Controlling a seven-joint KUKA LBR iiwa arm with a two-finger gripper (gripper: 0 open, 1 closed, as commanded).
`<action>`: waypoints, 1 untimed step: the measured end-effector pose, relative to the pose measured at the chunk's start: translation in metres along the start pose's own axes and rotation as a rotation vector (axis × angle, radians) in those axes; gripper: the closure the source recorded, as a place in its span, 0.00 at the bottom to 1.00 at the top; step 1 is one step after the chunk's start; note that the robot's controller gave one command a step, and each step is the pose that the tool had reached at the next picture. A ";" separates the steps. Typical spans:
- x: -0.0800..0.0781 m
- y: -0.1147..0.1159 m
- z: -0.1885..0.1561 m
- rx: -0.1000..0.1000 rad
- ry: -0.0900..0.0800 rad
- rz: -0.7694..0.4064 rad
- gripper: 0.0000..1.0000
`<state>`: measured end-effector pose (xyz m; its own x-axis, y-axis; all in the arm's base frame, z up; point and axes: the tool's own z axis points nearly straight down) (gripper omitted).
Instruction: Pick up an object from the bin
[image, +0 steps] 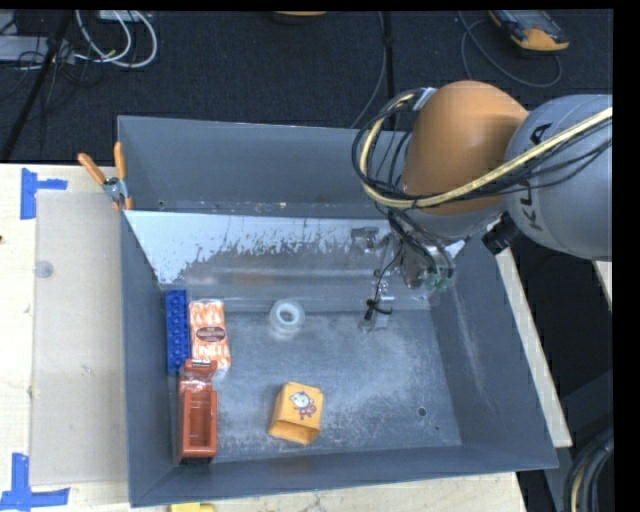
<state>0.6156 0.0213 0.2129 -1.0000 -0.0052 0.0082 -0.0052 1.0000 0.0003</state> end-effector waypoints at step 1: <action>-0.001 0.000 -0.005 0.000 -0.007 0.000 0.00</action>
Offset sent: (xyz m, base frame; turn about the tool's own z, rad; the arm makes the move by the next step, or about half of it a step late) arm -0.0633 0.0464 -0.0865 -0.1605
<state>0.6169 0.0212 0.2178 -1.0000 -0.0049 0.0009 -0.0049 1.0000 0.0005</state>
